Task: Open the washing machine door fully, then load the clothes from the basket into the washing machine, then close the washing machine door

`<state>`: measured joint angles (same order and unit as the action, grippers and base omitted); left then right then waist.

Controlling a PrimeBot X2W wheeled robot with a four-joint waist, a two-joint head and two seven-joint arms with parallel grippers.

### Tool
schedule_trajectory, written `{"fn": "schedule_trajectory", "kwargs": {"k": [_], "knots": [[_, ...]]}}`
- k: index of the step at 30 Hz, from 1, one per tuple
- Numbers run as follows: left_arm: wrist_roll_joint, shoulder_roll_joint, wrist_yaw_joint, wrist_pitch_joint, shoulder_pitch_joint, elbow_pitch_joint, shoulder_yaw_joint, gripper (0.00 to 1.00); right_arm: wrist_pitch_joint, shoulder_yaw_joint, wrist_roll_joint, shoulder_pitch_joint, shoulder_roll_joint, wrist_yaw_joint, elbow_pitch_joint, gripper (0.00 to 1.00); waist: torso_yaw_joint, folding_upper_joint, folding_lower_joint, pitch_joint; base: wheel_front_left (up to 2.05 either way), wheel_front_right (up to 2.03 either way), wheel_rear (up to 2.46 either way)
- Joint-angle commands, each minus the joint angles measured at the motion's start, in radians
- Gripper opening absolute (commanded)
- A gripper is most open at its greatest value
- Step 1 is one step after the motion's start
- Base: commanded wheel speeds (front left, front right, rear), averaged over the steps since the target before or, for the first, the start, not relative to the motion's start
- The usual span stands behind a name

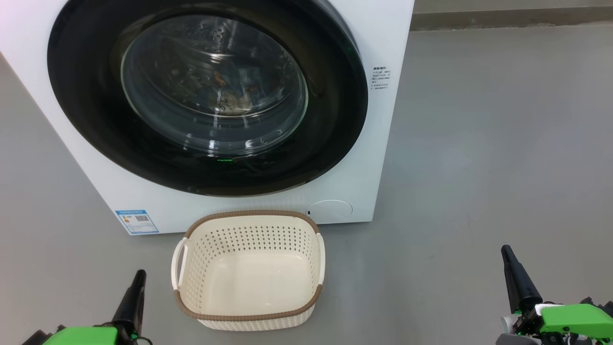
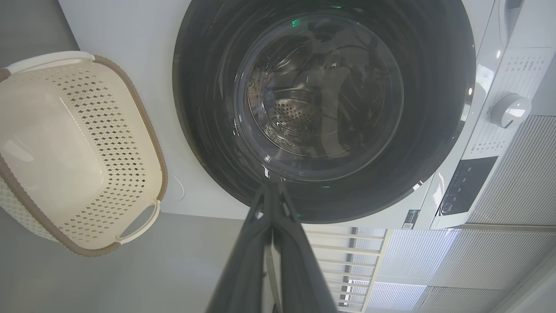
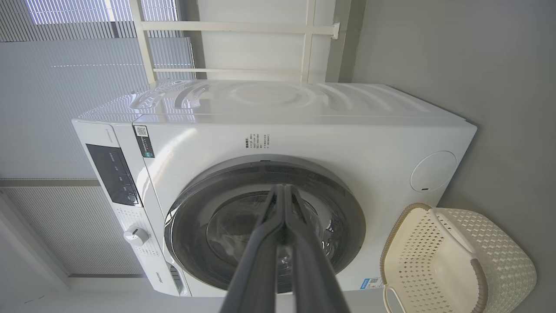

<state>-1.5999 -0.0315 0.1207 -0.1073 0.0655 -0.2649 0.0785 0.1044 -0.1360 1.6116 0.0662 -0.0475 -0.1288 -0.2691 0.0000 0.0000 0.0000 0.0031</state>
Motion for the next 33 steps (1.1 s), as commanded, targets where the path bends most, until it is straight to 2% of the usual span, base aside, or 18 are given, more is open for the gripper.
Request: {"fn": "schedule_trajectory", "kwargs": {"k": [1, 33], "knots": [[-0.009, -0.019, 0.010, -0.006, 0.042, 0.020, 0.035, 0.00, 0.009, 0.022, -0.003, 0.042, -0.003, -0.002, 0.024, 0.00, 0.000, 0.0000, 0.0000, 0.000, 0.00, 0.00, 0.00], [-0.009, -0.019, 0.010, -0.006, 0.042, 0.020, 0.035, 0.00, 0.009, 0.022, -0.003, 0.042, -0.003, -0.002, 0.024, 0.00, 0.000, 0.0000, 0.0000, 0.000, 0.00, 0.00, 0.00]]}}
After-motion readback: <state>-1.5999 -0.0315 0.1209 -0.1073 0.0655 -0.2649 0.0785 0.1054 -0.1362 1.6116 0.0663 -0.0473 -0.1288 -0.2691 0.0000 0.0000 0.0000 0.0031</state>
